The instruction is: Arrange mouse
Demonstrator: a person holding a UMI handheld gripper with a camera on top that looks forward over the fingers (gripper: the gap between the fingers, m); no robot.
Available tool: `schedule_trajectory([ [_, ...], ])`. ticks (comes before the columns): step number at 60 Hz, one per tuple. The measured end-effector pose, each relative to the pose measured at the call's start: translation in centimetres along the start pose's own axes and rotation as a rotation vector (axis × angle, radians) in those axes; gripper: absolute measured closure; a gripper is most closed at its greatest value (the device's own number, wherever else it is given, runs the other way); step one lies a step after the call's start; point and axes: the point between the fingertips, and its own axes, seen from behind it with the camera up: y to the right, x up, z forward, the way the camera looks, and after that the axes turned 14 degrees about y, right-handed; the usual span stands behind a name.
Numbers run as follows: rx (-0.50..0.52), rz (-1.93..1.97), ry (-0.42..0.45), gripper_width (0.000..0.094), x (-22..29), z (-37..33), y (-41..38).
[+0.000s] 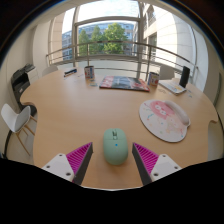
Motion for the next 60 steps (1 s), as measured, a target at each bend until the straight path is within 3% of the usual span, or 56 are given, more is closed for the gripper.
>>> schedule_trajectory([
  [8,0.026,-0.004,-0.003,0.0247,0.1,2.7,0.2],
  [13,0.047,-0.023,0.013,0.0438,0.1,3.4,0.3],
  [26,0.061,-0.048,0.016,0.0545,0.4,3.5,0.3],
  [33,0.081,-0.047,0.068,0.0547,4.5,2.4,-1.1],
  [45,0.153,0.007,0.359,0.0548,21.3,-0.2,-1.1],
  [50,0.124,0.062,0.419,0.0549,25.1,0.9,3.2],
  [56,0.05,0.093,0.371,0.0549,23.7,4.6,10.6],
  [60,0.001,0.101,0.305,0.0549,18.8,8.0,15.2],
])
